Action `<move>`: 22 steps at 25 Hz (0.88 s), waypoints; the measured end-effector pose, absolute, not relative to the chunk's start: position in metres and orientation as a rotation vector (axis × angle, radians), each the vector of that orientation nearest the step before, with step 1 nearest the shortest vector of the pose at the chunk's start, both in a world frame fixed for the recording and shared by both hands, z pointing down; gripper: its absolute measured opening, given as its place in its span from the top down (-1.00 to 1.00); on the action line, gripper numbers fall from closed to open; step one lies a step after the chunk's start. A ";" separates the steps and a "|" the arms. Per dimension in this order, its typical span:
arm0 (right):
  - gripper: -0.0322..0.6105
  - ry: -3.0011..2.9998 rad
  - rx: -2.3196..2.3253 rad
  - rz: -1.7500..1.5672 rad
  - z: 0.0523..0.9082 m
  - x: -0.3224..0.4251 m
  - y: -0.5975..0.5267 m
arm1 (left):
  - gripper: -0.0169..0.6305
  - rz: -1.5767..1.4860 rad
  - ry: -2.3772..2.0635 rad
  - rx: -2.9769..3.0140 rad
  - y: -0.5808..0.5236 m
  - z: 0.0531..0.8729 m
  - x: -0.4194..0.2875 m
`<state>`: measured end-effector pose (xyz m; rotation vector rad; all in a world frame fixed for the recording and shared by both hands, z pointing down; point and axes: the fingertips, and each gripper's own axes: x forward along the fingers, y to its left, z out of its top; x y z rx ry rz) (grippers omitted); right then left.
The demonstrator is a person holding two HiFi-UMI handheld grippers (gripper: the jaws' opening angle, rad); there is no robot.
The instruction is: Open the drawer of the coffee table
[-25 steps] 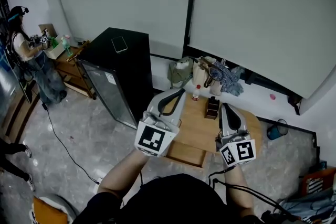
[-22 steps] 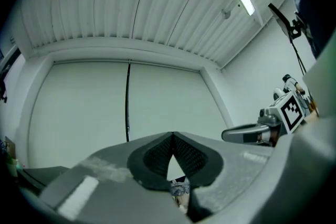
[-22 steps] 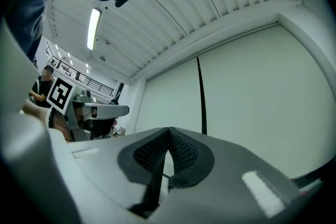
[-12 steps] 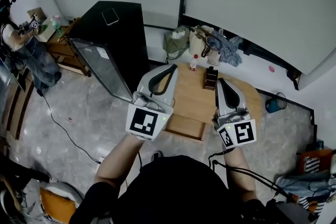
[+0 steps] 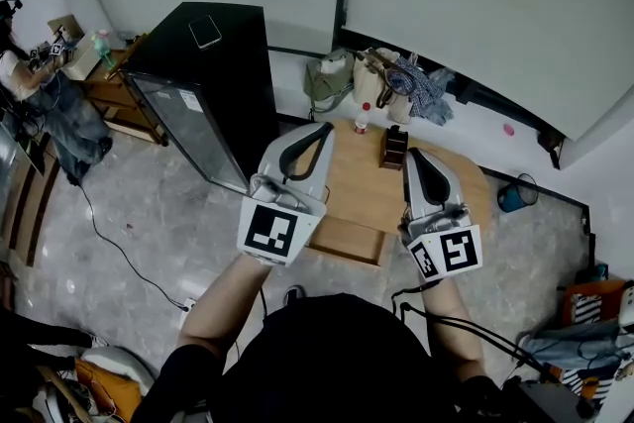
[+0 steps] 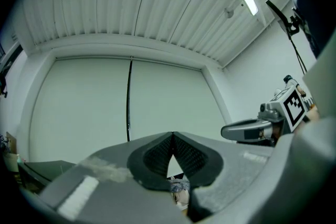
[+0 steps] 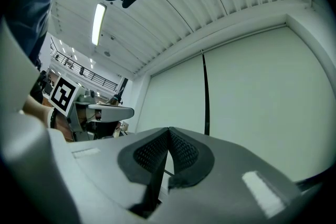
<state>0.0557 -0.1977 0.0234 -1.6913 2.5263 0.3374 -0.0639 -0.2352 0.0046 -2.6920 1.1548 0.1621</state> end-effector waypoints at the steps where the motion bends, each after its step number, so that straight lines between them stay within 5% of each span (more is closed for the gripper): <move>1: 0.89 2.527 -1.692 0.335 0.024 0.056 -0.198 | 0.94 0.162 1.154 -2.693 -0.236 0.005 -0.064; 22: 0.89 2.541 -1.672 0.316 0.030 0.050 -0.199 | 0.94 0.143 1.160 -2.702 -0.237 0.012 -0.064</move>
